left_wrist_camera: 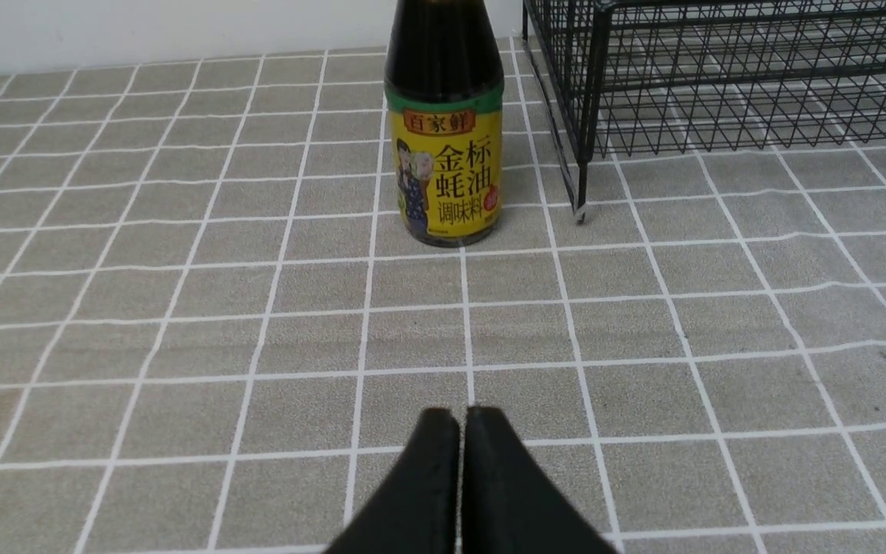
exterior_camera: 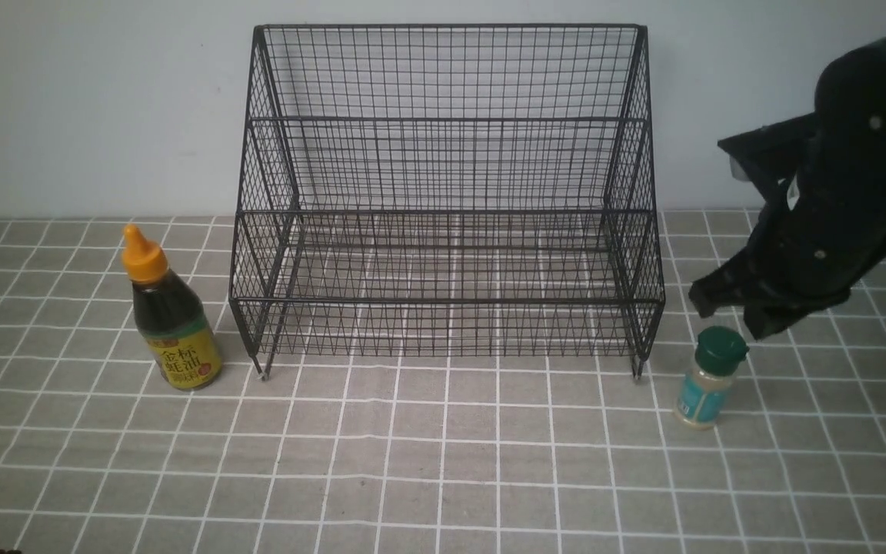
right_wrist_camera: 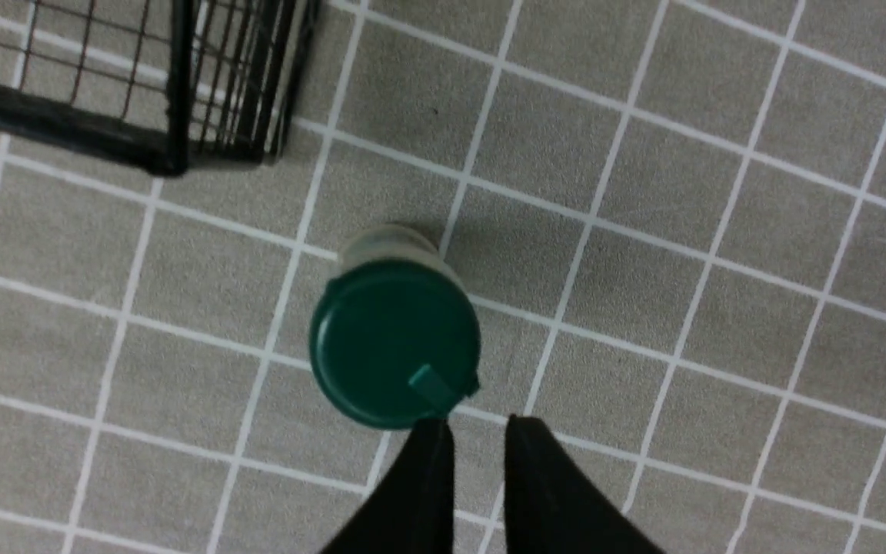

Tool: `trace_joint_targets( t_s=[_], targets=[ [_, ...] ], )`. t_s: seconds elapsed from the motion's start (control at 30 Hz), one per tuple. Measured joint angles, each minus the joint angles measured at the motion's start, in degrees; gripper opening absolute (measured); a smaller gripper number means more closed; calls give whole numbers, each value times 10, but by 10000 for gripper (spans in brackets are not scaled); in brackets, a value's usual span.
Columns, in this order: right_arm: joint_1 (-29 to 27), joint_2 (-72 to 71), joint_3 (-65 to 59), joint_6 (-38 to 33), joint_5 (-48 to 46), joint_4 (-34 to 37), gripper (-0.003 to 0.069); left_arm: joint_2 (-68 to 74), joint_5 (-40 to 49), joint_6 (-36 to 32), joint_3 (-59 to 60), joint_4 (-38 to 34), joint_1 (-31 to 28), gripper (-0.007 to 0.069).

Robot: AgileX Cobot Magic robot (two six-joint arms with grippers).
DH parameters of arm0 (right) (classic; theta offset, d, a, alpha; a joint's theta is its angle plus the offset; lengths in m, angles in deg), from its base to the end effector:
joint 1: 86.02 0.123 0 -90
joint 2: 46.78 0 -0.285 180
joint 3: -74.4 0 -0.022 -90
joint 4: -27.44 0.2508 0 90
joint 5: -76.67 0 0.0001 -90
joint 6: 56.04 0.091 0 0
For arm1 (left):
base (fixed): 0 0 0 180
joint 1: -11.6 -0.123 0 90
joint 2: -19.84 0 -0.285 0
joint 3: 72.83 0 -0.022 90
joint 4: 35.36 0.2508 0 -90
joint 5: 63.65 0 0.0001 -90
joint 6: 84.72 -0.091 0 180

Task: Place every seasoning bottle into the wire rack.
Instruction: Use the right arm to grab the condiment bottle closest to it

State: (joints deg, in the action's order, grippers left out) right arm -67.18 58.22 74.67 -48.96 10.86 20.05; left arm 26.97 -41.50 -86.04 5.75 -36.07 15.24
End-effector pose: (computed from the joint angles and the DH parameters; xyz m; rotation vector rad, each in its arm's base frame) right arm 0.3223 0.0987 0.2667 -0.3656 2.9285 -0.1209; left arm 0.0521 -0.0037 0.1711 0.0739 1.8812 -0.0400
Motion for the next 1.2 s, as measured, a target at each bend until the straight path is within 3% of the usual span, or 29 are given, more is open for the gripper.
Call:
trace_joint_targets(
  t_s=[0.27, 0.43, 0.77, 0.93, 0.97, 1.0, 1.2],
  targets=[
    [1, 12, 0, -3, 42, 34, 459, 0, 0, 0, 0, 0, 0, -10],
    [1, 35, 0, -3, 43, 32, 559, 0, 0, 0, 0, 0, 0, -10],
    [1, 85, 1, -3, 56, 32, 572, 0, 0, 0, 0, 0, 0, -10],
    [1, 91, 1, -17, 57, 32, 450, 0, 0, 0, 0, 0, 0, -10],
    [1, 91, 1, -24, 55, 31, 344, 0, 0, 0, 0, 0, 0, -10],
    [1, 91, 1, -24, 54, 31, 321, 0, 0, 0, 0, 0, 0, -10],
    [1, 74, 3, -31, 14, 28, 317, 0, 0, 0, 0, 0, 0, -10]
  ],
)
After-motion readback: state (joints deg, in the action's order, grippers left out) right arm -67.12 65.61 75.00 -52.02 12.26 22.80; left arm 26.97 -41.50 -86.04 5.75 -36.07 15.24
